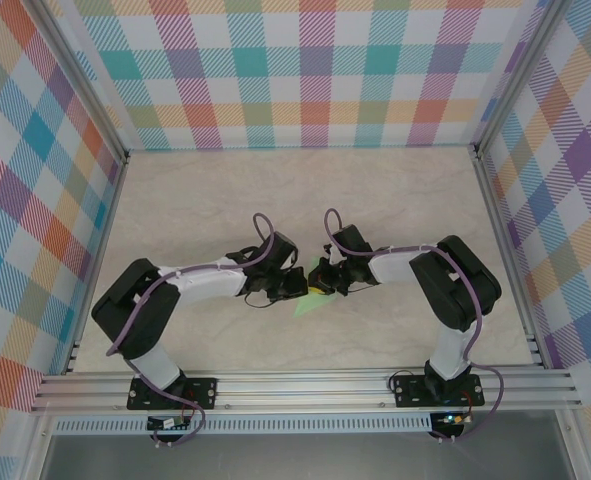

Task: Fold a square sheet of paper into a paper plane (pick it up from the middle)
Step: Fourth fold the wing at the center of the table.

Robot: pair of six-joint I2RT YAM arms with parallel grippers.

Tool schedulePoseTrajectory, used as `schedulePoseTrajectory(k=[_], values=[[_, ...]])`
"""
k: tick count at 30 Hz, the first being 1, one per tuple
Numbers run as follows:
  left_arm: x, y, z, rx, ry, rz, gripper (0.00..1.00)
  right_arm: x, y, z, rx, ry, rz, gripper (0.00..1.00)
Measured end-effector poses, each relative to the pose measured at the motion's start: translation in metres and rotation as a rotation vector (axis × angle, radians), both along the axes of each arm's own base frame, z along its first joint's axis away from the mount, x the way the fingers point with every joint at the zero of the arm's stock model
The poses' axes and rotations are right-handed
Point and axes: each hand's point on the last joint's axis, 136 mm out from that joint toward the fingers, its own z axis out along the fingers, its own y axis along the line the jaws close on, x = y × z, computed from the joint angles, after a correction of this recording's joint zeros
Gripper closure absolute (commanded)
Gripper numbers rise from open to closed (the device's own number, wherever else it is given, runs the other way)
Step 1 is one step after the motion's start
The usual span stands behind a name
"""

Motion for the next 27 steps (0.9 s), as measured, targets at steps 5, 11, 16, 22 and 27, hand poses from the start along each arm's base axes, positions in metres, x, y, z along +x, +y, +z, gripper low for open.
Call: schedulePoseTrajectory(k=[5, 11, 16, 22, 27], values=[[-0.004, 0.006, -0.024, 0.04, 0.042, 0.022, 0.95, 0.0, 0.0, 0.0, 0.001, 0.001, -0.001, 0.95], [-0.002, 0.007, -0.026, 0.043, 0.045, 0.038, 0.97, 0.0, 0.001, 0.001, 0.005, 0.004, -0.003, 0.95], [-0.002, 0.008, -0.028, 0.049, 0.039, 0.04, 0.99, 0.002, 0.001, 0.003, -0.01, 0.011, -0.008, 0.94], [-0.003, 0.007, -0.028, 0.045, 0.034, 0.039, 1.0, 0.009, -0.011, 0.007, -0.064, -0.012, -0.051, 0.95], [-0.003, 0.008, -0.028, 0.052, 0.027, 0.04, 1.0, 0.016, -0.02, 0.006, -0.094, -0.033, -0.08, 0.96]])
